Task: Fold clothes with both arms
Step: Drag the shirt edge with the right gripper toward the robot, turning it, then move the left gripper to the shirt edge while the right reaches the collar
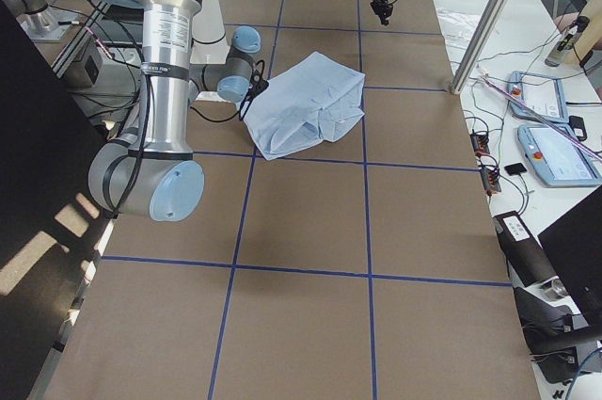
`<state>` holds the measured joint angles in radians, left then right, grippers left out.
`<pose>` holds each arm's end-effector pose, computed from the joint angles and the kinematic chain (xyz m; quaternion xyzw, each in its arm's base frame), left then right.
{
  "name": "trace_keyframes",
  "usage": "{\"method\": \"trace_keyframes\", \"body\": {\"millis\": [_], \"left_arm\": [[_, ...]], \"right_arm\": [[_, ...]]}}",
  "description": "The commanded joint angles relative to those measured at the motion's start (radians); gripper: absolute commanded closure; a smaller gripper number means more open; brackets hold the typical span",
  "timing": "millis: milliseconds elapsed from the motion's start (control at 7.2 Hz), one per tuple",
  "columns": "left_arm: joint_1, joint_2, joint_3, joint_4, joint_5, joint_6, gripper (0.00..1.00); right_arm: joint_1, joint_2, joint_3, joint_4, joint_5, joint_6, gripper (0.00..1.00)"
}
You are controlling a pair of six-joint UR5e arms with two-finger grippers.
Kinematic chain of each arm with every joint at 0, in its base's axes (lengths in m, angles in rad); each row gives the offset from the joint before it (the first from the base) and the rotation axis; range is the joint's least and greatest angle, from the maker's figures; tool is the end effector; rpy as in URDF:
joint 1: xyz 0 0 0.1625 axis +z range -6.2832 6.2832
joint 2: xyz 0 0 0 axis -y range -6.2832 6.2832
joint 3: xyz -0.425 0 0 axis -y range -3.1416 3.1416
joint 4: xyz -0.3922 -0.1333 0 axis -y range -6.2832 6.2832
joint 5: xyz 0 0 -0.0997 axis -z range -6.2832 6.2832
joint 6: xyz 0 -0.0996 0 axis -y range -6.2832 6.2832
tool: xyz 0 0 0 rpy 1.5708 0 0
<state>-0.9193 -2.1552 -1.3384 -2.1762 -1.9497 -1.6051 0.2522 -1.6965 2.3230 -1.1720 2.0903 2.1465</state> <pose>0.3694 -0.6435 0.3535 0.0427 0.4804 -0.3230 0.8143 -0.3568 -0.1785 0.3138 -0.2972 -0.4318 0.2234 0.8218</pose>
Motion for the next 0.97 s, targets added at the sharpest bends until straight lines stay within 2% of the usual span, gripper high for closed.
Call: {"method": "trace_keyframes", "body": {"millis": [0, 139, 417, 695, 834], "left_arm": [[0.02, 0.067, -0.136, 0.03, -0.043, -0.009, 0.63], [0.051, 0.102, -0.215, 0.054, -0.081, -0.048, 0.53], [0.202, 0.139, -0.396, 0.203, -0.057, -0.108, 0.44], [0.259, 0.146, -0.426, 0.243, -0.055, -0.125, 0.36], [0.328, 0.168, -0.426, 0.243, -0.001, -0.221, 0.37]], "right_arm": [[0.017, 0.0, 0.003, 0.0, -0.068, 0.0, 0.0], [0.057, 0.001, -0.005, -0.001, -0.132, -0.003, 0.0], [0.204, 0.036, -0.101, -0.003, -0.138, -0.048, 0.0], [0.345, 0.141, -0.222, -0.005, -0.124, -0.184, 0.0], [0.387, 0.184, -0.275, -0.005, -0.124, -0.236, 0.0]]}}
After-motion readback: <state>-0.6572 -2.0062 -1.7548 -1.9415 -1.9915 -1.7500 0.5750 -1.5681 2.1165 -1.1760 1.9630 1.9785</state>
